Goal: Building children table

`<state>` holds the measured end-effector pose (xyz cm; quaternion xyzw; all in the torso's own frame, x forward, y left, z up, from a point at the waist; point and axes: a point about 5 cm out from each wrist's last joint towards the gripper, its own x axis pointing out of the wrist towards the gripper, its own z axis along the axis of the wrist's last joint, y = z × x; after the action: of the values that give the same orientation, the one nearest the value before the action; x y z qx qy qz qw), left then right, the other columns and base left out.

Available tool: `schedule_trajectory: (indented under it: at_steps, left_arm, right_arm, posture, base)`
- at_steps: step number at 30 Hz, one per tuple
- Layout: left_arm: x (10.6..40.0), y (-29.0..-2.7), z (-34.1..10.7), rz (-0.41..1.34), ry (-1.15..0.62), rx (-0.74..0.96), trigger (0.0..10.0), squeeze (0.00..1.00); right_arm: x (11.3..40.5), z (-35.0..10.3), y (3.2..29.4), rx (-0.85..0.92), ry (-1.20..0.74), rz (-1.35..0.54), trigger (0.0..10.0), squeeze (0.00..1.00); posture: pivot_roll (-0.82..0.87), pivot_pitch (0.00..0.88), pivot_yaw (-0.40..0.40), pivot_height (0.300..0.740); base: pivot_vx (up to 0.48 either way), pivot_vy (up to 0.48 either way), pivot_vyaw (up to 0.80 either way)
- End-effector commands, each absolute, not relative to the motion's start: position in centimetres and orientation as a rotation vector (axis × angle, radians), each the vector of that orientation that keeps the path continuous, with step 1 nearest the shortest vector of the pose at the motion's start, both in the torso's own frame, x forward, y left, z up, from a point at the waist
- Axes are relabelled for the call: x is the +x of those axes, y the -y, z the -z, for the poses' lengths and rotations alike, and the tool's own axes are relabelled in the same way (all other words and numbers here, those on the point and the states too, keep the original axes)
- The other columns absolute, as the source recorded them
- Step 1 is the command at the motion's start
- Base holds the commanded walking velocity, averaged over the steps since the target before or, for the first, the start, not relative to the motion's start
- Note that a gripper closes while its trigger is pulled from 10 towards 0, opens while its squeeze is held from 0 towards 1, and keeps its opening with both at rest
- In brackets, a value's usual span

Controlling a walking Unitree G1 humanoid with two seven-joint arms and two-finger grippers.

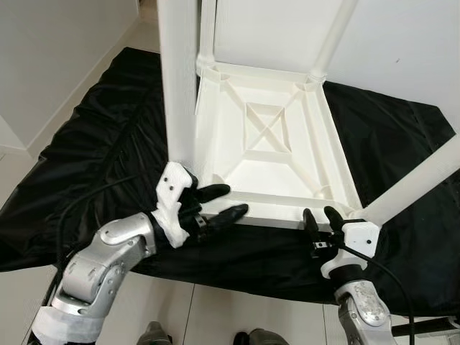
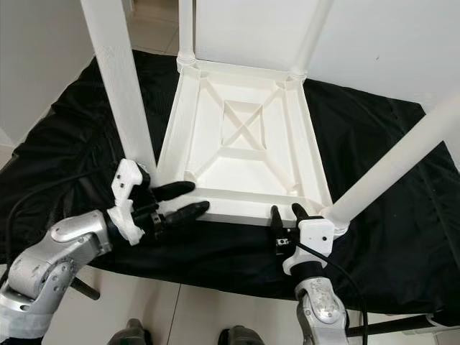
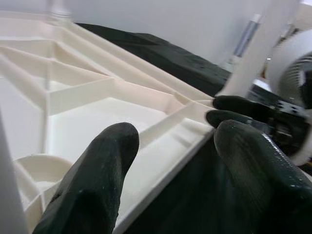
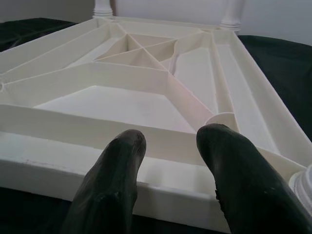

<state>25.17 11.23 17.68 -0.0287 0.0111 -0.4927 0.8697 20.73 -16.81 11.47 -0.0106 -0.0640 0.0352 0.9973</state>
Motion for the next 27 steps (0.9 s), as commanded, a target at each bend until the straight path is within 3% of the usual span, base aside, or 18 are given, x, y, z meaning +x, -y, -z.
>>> schedule_trajectory:
  at_steps: [1, 7, 13, 18, 22, 27]
  left_arm:
    - [26.0, -12.2, -17.5, 0.896, -0.023, -0.036, 10.0, 0.0]
    - [26.8, -13.4, -17.2, 0.813, -0.03, -0.012, 10.0, 0.0]
    - [25.8, -12.4, -17.1, 0.869, -0.036, -0.021, 10.0, 0.0]
    - [22.8, -9.1, -15.8, 1.033, -0.065, 0.009, 10.0, 0.0]
    - [22.7, -8.9, -15.8, 1.041, -0.061, 0.014, 10.0, 0.0]
    - [23.3, -7.2, -15.8, 1.012, -0.034, 0.02, 10.0, 0.0]
  right_arm:
    - [20.7, -11.6, 16.7, -0.029, 0.133, -0.079, 10.0, 0.0]
    - [20.0, -11.2, 15.9, -0.036, 0.101, -0.149, 10.0, 0.0]
    - [19.5, -11.0, 15.6, -0.045, 0.087, -0.183, 10.0, 0.0]
    - [17.6, -10.7, 16.3, -0.102, 0.067, -0.164, 10.0, 0.0]
    - [17.4, -10.7, 16.4, -0.119, 0.064, -0.151, 10.0, 0.0]
    - [16.0, -10.0, 17.5, -0.129, 0.037, 0.017, 10.0, 0.0]
  posture:
    - [0.08, 0.07, -0.091, 0.74]
    - [0.08, 0.067, -0.089, 0.74]
    - [0.08, 0.066, -0.088, 0.74]
    - [0.08, 0.069, -0.082, 0.74]
    - [0.07, 0.072, -0.081, 0.74]
    - [0.05, 0.081, -0.07, 0.74]
  base:
    - [0.0, 0.0, 0.0]
    - [0.0, 0.0, 0.0]
    - [0.0, 0.0, 0.0]
    - [0.0, 0.0, 0.0]
    - [0.0, 0.0, 0.0]
    - [0.0, 0.0, 0.0]
